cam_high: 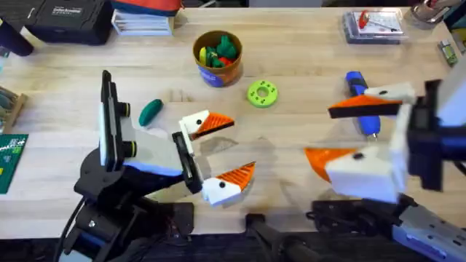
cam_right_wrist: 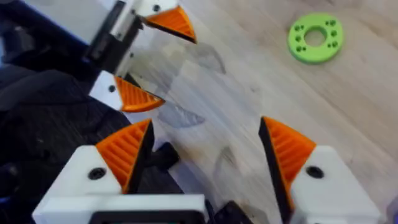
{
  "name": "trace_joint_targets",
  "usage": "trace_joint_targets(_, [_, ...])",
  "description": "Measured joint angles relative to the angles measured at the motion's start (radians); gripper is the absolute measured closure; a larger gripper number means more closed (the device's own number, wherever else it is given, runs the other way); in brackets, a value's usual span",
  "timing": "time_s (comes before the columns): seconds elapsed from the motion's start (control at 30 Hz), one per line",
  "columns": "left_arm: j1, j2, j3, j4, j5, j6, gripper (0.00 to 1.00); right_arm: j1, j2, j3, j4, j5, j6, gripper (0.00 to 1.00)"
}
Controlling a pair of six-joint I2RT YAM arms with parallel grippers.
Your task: Pick up the gripper from the table and insert it into the empty holder that is missing its gripper. Then pick up a screw, insert it into the mounting hole, and use the screwdriver to tighten it. Finally, clean up the table by picking up the vegetable and placing it into the bucket.
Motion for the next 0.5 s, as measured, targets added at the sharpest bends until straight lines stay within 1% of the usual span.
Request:
trace_joint_targets(0.07, [0.0, 0.0, 0.0, 0.0, 0.0, 0.0, 0.016, 0.0, -0.017, 0.0, -0.002, -0.011, -0.009, 0.008])
trace_joint_targets(0.1, [0.0, 0.0, 0.0, 0.0, 0.0, 0.0, 0.06, 0.0, -0.019, 0.0, -0.002, -0.015, -0.012, 0.008])
trace_joint_targets(0.13, [0.0, 0.0, 0.0, 0.0, 0.0, 0.001, 0.131, 0.0, -0.02, 0.0, -0.002, -0.019, -0.016, 0.008])
trace_joint_targets(0.17, [0.0, 0.0, 0.0, 0.0, 0.0, 0.0, 0.242, 0.0, -0.02, 0.0, -0.002, -0.022, -0.018, 0.008])
trace_joint_targets(0.3, [0.0, 0.0, 0.0, 0.0, 0.0, 0.001, 0.88, 0.0, -0.02, -0.001, -0.001, -0.013, -0.02, 0.008])
trace_joint_targets(0.33, [0.0, 0.0, 0.0, 0.0, 0.0, 0.006, 0.965, 0.0, -0.02, -0.001, -0.001, -0.006, -0.022, 0.008])
trace_joint_targets(0.37, [0.0, 0.0, 0.0, 0.0, 0.0, 0.005, 0.99, 0.0, -0.02, -0.001, -0.001, 0.0, -0.023, 0.008])
trace_joint_targets(0.5, [0.0, 0.0, 0.0, 0.0, 0.0, 0.004, 0.995, 0.0, -0.02, -0.001, -0.004, 0.039, -0.025, 0.007])
